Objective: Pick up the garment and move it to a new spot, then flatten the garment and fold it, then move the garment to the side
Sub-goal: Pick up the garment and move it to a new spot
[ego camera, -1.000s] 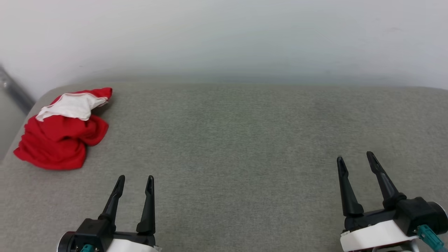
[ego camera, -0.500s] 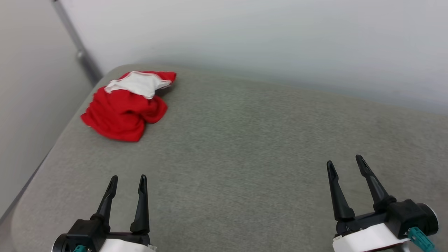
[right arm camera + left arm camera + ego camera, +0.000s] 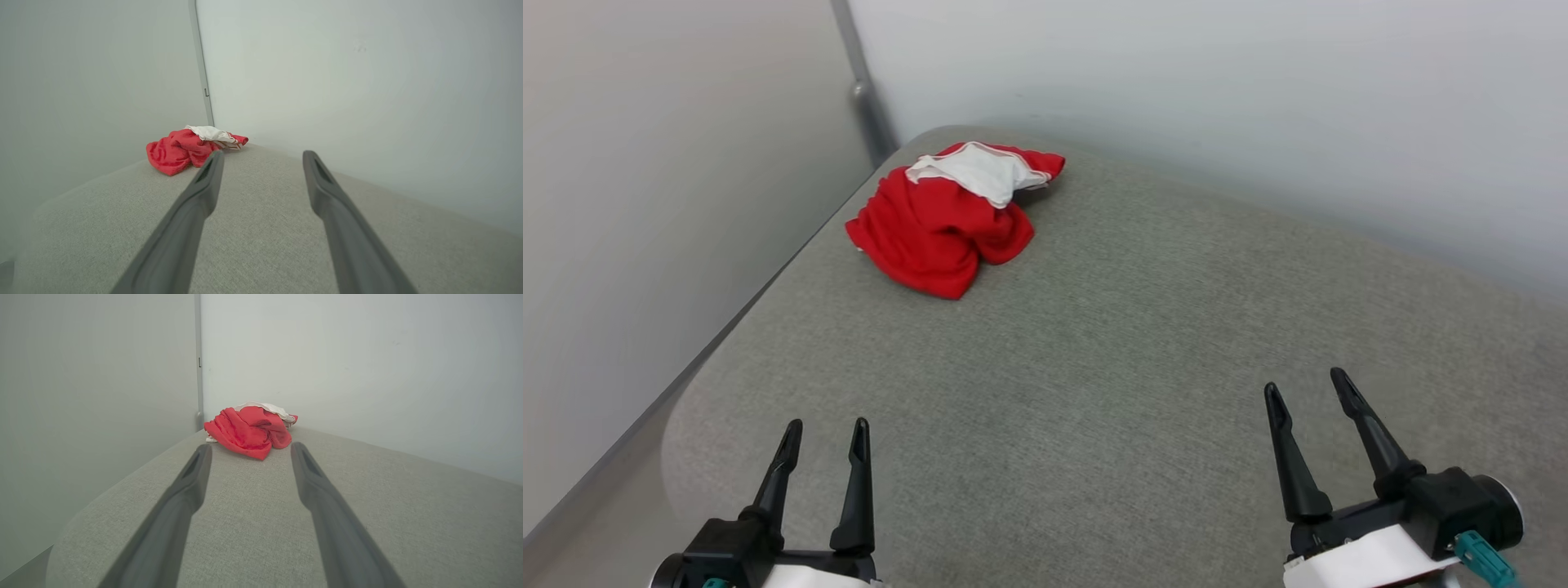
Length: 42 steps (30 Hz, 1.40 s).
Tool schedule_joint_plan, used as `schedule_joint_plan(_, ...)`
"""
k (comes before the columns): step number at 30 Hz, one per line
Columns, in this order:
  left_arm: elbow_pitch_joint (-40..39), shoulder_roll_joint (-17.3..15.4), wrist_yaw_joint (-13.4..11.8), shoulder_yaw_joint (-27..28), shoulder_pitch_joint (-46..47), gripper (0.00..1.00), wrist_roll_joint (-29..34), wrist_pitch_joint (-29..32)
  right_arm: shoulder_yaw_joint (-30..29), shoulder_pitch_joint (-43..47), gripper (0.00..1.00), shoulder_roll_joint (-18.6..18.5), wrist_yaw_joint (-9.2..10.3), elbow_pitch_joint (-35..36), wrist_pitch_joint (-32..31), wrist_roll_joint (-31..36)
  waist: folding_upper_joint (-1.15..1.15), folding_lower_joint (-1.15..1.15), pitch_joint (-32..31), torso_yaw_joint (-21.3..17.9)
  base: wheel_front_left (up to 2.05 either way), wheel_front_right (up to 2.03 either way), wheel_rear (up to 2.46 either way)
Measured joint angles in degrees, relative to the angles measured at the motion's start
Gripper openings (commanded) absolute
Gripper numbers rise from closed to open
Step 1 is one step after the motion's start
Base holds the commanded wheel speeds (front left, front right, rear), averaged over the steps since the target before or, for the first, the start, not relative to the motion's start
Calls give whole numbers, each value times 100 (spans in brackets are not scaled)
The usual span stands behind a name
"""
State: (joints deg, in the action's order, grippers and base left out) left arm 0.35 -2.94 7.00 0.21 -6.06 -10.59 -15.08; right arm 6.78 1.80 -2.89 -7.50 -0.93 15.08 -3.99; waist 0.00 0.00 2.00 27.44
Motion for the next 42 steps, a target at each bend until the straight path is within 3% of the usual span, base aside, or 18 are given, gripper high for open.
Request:
schedule_joint_plan(6,-16,1,4,9,-53,100,8,0,56,1,100,0,0,-44,0,-27,0,0,-35,218,0,0,0)
schedule_joint_plan(19,-34,1,8,60,-66,100,-38,1,65,-27,100,0,0,-176,0,-66,0,0,-37,227,0,0,0)
schedule_joint_plan(33,497,1,40,-16,605,100,-536,0,-77,-151,100,3,0,263,0,386,0,0,698,116,0,0,0)
schedule_joint_plan(37,950,-299,41,-193,1205,100,-669,0,-116,-252,100,4,0,494,0,571,0,0,1006,-46,0,0,0)
schedule_joint_plan(42,1541,-1092,49,-508,2286,100,-979,156,-116,-410,100,-51,0,760,0,765,0,0,1448,-307,0,0,0)
